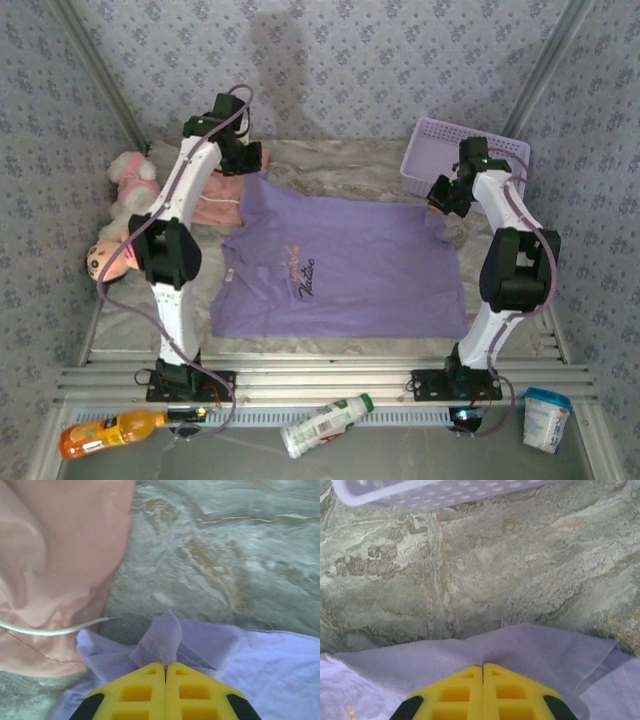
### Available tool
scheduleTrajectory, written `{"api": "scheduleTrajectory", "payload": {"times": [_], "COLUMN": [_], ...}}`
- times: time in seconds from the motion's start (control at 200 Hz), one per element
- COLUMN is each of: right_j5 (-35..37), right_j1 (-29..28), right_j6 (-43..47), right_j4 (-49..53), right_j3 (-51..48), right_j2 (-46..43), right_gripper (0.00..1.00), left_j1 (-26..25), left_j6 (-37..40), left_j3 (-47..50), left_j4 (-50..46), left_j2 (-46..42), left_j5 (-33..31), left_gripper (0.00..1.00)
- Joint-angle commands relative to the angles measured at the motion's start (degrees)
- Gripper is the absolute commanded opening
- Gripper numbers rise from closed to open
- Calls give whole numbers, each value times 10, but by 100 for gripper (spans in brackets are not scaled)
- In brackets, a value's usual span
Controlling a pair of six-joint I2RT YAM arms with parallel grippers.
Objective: Fold and stack the mixed laundry pile
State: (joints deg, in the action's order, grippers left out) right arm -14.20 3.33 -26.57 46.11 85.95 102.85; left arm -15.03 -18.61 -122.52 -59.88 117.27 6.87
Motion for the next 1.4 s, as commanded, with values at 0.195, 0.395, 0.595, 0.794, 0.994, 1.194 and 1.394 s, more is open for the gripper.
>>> {"api": "scheduleTrajectory", "payload": {"times": [0.195, 0.395, 0.595, 0.794, 0.994, 1.194, 1.394], "right_j5": [26, 29, 25, -13, -61, -43, -20], "right_j1": [-25, -31, -26, -21, -14, 50, 106], "right_j6": [29, 24, 29, 29, 34, 13, 12], "right_j4": [45, 62, 109, 137, 127, 74, -8], "right_j3": [-70, -120, -171, -258, -306, -316, -323], "right_j2": [-86, -160, -244, -309, -347, -343, -268], "right_gripper": [0, 0, 0, 0, 27, 58, 41], "left_j1": [-9, -17, -35, -89, -114, -111, -98], "left_j6": [11, 12, -3, -79, -174, -192, -213], "left_j3": [202, 315, 407, 509, 606, 624, 642], "left_j4": [68, 78, 58, 27, 43, 75, 220], "left_j2": [-204, -296, -387, -480, -561, -560, -467], "left_j5": [58, 75, 59, 27, 14, -43, -51], "left_gripper": [0, 0, 0, 0, 12, 97, 83]}}
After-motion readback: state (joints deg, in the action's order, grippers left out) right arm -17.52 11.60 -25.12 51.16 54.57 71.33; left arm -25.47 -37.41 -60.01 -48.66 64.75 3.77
